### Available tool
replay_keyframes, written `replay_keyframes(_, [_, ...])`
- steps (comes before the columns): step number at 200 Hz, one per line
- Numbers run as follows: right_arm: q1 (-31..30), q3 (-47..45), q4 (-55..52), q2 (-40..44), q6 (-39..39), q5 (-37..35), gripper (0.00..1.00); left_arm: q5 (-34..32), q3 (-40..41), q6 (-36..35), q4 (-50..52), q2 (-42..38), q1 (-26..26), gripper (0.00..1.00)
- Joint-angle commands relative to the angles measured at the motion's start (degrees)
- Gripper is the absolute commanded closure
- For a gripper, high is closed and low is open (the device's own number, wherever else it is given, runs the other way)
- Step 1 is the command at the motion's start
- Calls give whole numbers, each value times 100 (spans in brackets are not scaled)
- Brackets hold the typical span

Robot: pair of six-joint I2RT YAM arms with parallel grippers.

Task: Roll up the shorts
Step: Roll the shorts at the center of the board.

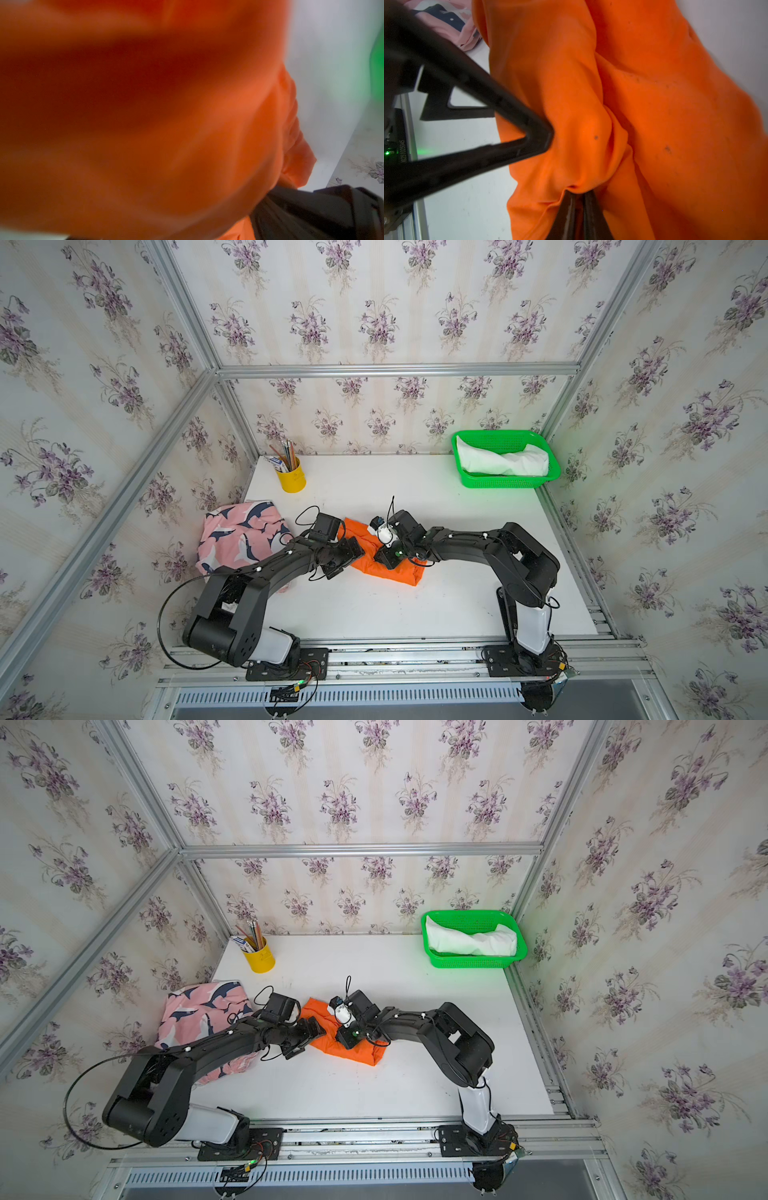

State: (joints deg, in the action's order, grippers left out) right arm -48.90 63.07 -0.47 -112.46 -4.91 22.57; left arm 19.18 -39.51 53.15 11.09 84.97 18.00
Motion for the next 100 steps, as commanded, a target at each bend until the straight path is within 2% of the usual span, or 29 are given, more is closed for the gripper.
replay_keyframes(1, [-31,-180,-1434,-62,202,257,86,-706,48,95,-234,192,-51,15])
replay_keyframes(13, [-31,-234,-1494,-24,251,248,85,-806,106,160,-358,214,-90,21])
replay_keyframes(31, [-27,-263,-1543,66,230,125,85,-772,89,181,-393,244,-118,39])
replay_keyframes(50, [-36,-208,-1585,254,52,-402,82,-714,63,146,-206,152,-108,55])
replay_keyframes(75, [-224,-71,-1706,905,-183,-1416,71,-667,66,33,140,-18,-110,62])
replay_keyframes(100, [-985,101,-1859,1442,50,-2912,50,-525,73,-43,403,-117,-107,62])
